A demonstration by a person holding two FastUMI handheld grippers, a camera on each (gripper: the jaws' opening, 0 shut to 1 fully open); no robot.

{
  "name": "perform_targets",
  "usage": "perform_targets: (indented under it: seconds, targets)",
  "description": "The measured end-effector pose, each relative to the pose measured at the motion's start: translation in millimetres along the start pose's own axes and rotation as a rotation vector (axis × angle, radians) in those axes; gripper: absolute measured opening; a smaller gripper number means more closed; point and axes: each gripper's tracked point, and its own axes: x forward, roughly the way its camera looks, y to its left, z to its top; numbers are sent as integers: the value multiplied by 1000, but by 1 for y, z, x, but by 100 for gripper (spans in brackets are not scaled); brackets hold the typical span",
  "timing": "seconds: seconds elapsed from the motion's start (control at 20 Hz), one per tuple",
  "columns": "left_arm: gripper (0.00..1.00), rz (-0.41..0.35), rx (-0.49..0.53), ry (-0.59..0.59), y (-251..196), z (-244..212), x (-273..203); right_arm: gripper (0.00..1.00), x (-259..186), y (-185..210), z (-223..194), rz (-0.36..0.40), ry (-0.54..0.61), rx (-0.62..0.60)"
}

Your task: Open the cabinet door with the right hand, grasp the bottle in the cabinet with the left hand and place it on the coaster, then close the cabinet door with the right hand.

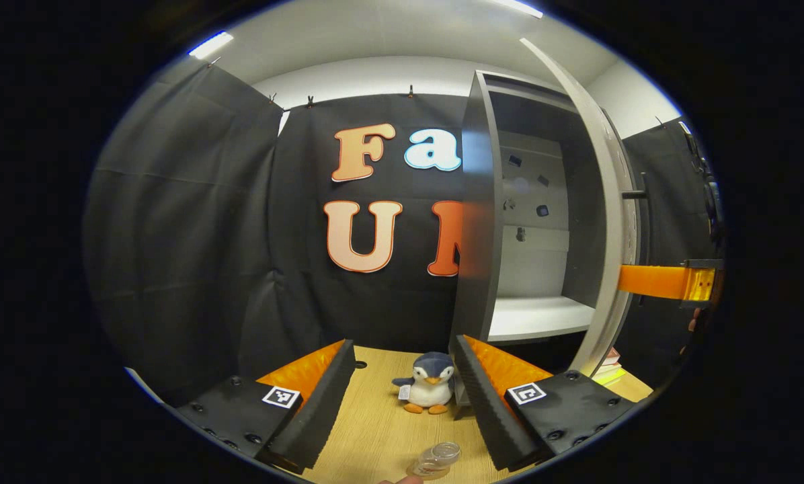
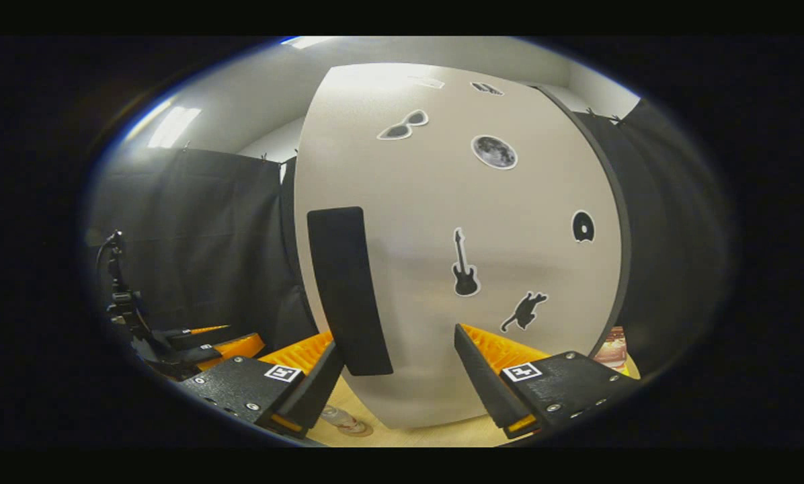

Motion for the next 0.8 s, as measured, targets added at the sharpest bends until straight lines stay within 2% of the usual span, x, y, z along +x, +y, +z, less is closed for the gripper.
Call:
perform_targets:
  seconds: [0.25, 0.8]
  targets:
    - [98, -19, -14, 0, 0, 0, 16, 93, 11, 4, -1, -12, -14, 6]
    - [94, -30, -48, 18, 13, -5, 44, 96, 19, 5, -1, -154, -43, -49]
